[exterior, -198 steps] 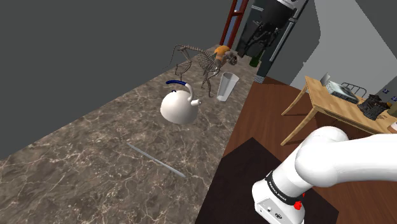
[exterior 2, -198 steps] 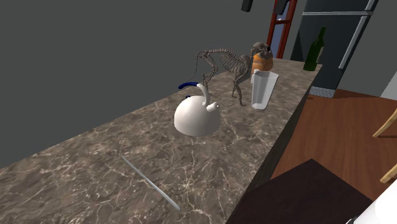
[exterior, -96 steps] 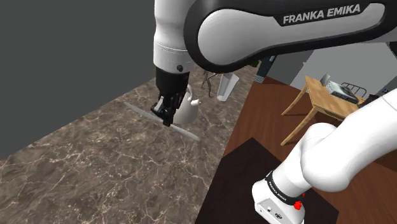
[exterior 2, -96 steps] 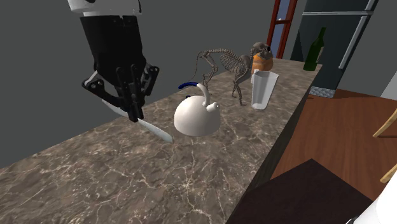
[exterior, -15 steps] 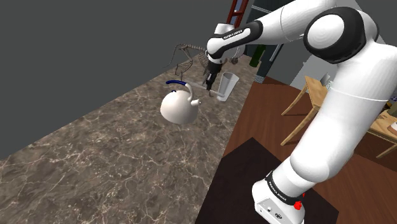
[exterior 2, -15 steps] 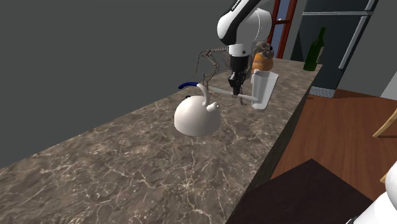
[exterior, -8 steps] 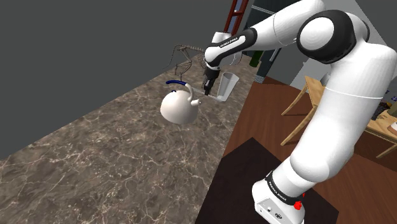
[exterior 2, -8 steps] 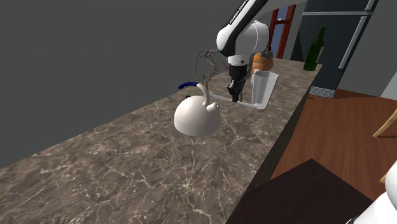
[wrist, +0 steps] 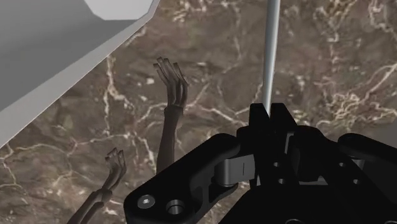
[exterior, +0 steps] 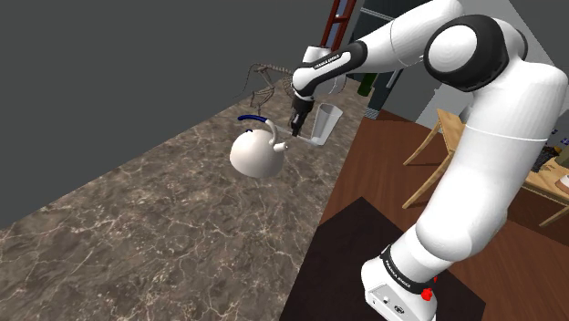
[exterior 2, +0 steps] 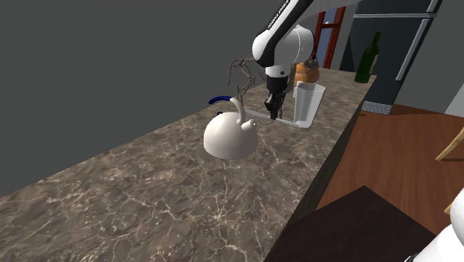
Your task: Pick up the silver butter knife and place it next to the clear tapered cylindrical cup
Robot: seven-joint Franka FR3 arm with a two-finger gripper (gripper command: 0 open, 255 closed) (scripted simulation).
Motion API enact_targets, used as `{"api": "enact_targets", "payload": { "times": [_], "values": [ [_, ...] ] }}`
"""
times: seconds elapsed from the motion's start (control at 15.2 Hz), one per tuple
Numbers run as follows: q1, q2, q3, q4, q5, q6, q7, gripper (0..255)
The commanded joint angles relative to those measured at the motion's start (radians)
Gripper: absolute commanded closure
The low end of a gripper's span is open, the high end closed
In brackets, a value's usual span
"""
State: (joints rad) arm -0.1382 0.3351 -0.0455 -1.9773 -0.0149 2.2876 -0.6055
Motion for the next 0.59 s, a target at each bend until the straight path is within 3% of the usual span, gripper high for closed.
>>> {"api": "enact_targets", "payload": {
  "times": [0.0, 0.07, 0.4, 0.53],
  "values": [
    [-0.003, 0.017, -0.002, -0.008, 0.000, 0.005, -0.001, 255],
    [-0.005, 0.016, -0.003, -0.010, 0.000, 0.006, -0.004, 0],
    [-0.003, 0.017, -0.002, -0.008, 0.000, 0.005, -0.001, 0],
    [-0.001, -0.021, -0.002, 0.012, -0.001, -0.053, 0.000, 0]
  ]
}}
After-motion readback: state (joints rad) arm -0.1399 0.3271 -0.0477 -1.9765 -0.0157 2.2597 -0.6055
